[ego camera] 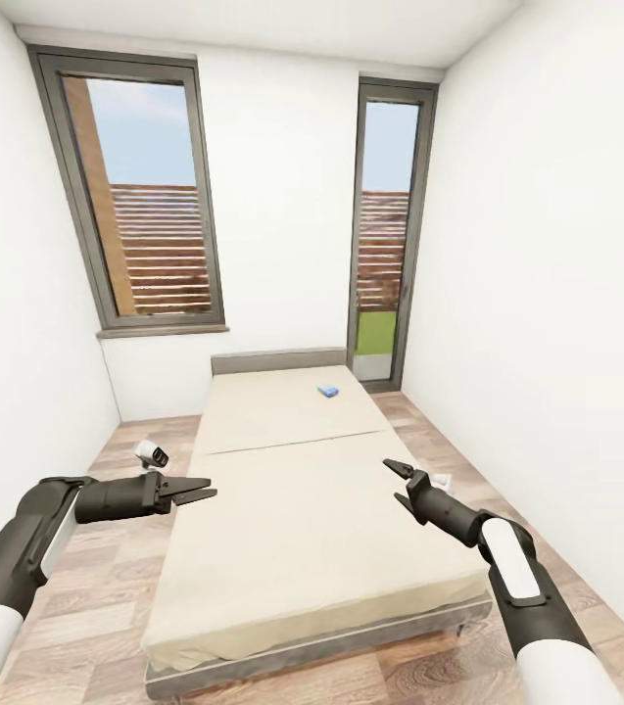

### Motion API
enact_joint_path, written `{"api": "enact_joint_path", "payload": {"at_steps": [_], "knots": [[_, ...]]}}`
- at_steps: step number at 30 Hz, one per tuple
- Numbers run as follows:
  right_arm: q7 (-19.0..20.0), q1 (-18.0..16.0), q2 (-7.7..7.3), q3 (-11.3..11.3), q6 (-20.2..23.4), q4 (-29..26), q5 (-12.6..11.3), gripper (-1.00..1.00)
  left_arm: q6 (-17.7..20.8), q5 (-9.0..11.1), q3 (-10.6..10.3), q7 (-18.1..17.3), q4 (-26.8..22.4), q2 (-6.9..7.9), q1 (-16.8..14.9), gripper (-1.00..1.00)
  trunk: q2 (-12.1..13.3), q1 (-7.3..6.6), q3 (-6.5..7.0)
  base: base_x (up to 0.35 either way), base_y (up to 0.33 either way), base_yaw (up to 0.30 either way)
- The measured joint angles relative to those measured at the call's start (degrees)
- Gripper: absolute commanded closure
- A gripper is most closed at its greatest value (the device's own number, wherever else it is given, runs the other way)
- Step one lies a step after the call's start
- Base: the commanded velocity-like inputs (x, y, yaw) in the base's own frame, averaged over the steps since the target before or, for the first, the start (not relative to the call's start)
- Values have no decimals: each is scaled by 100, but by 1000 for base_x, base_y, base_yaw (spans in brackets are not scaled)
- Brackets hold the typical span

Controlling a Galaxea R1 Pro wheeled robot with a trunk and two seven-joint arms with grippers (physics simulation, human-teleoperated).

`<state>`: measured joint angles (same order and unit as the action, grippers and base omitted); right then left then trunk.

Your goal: Put all the toys in the child's room - the three board games (two on the bed and one on the table), the two jigsaw puzzles on the table, and the tennis ball on the table - inside the toy box on the table in the child's room.

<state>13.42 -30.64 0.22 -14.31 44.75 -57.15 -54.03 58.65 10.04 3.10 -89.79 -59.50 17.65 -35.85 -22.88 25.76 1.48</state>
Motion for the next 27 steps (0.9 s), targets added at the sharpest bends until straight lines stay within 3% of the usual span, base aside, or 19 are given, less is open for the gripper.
{"api": "enact_joint_path", "payload": {"at_steps": [27], "knots": [[18,-1,-6,3,-131,-7,-5,-100,-14,-1,0,0,16,-5,0,-100,0,0,0,0,0,-1]]}}
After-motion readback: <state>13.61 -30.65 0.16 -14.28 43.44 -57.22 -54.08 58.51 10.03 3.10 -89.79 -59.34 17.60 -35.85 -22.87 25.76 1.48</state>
